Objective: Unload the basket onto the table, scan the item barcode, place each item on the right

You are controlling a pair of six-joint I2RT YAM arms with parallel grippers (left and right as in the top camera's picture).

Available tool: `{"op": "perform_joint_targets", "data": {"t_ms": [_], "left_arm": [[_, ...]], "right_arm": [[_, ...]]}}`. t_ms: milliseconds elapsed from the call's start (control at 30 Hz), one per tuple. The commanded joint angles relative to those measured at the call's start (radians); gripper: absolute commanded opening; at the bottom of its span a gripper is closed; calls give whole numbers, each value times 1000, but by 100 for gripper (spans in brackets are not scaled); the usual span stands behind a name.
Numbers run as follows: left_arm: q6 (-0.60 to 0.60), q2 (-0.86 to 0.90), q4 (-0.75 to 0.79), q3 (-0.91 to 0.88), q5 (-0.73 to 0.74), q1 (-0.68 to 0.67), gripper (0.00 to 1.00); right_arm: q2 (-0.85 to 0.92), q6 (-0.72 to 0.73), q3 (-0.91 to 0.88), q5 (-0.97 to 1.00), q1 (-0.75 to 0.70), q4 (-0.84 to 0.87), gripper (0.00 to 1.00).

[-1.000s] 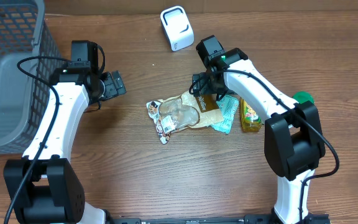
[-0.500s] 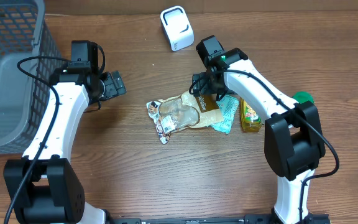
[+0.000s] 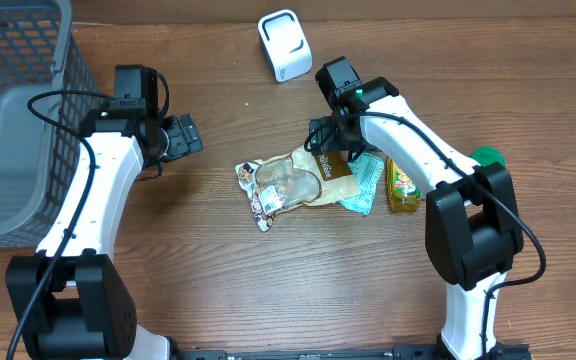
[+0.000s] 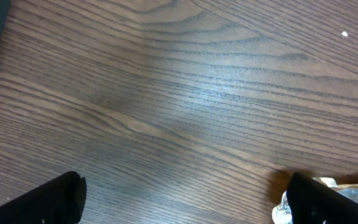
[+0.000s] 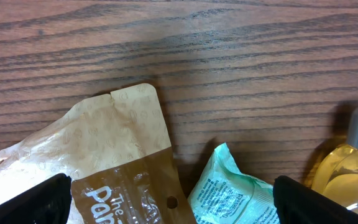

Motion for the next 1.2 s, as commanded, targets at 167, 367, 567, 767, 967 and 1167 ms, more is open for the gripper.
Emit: {"op": "perform_joint_targets", "data": {"t_ms": [167, 367, 567, 767, 967, 1167], "left_arm": [[15, -7, 0, 5, -13, -11, 99], [16, -58, 1, -30, -14, -88, 100], [104, -109, -7, -90, -132, -202, 99], [129, -177, -21, -203, -134, -260, 100], [128, -253, 101, -375, -95, -259, 99], [127, -356, 333, -591, -95, -256, 99]], "right_arm": [[-10, 5, -10, 6, -6, 3, 100], [-10, 5, -10, 7, -6, 3, 100], [-10, 5, -10, 7, -6, 3, 100], [-10, 5, -10, 7, -6, 3, 100], [-10, 5, -10, 7, -6, 3, 100], [-10, 5, -10, 7, -6, 3, 100]]}}
